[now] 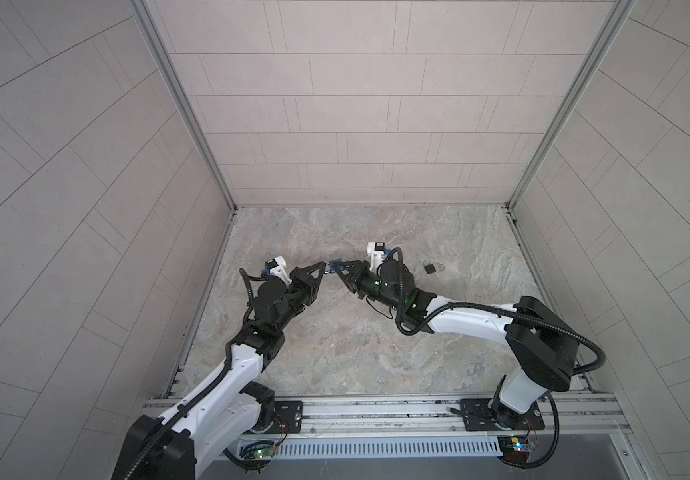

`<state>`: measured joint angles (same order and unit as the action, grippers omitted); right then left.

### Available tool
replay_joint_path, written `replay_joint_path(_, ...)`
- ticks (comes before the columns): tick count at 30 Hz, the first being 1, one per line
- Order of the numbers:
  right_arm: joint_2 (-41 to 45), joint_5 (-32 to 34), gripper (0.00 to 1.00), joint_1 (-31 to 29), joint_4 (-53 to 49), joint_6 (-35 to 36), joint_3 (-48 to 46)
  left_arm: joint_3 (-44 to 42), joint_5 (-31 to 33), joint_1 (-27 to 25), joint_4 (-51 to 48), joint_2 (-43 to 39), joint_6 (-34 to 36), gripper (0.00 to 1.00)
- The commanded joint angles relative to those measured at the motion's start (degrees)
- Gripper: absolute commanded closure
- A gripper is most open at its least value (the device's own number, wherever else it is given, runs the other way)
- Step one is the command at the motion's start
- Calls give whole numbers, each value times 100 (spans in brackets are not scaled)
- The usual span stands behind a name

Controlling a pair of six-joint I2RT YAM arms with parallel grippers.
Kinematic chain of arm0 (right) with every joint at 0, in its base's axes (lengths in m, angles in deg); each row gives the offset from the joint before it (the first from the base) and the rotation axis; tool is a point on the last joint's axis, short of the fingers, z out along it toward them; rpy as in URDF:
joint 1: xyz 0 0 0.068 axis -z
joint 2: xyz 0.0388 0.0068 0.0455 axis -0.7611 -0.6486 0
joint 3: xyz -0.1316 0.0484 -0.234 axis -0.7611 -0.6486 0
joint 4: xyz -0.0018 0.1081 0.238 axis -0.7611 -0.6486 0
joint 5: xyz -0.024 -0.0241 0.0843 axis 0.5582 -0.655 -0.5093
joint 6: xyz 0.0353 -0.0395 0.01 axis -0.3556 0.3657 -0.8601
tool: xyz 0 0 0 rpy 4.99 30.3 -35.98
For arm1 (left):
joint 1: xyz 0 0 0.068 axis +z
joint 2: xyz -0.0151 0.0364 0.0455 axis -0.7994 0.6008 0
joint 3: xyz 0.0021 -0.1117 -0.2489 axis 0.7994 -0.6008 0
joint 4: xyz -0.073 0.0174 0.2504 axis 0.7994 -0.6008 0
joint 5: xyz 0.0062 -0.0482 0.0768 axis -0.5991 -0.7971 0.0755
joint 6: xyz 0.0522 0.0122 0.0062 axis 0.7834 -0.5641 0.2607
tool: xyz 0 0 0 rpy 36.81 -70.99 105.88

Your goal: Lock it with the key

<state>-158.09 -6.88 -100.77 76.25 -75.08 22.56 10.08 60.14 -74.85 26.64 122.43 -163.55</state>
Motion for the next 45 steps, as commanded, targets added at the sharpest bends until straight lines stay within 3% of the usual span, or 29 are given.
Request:
replay_joint_path(1,-249,-1573,100,-619,-301,281,-104,481,-2171,-634,1208,-40,84,89)
replay_joint_path(9,-282,-1590,100,-620,-192,250,-120,481,-2161,-634,1188,-48,101,86)
replay_joint_path(13,-208,-1519,100,-613,-166,256,-179,511,-2186,-634,1140,-21,126,99)
replay_joint_path(19,-149,-1468,100,-594,-202,272,-182,568,-2212,-627,828,15,257,100)
replay_joint_path(24,48,-1410,69,-439,-301,337,-256,571,-2368,-402,643,95,261,100)
replay_joint_path(27,288,-1328,60,-298,-545,444,-355,573,-2508,-248,597,99,216,100)
replay_joint_path(34,678,-1202,51,-62,-659,443,-688,595,-2653,-148,425,201,268,100)
replay_joint_path(45,1498,-1165,50,213,-628,504,-1485,765,-2880,-24,-187,345,593,100)
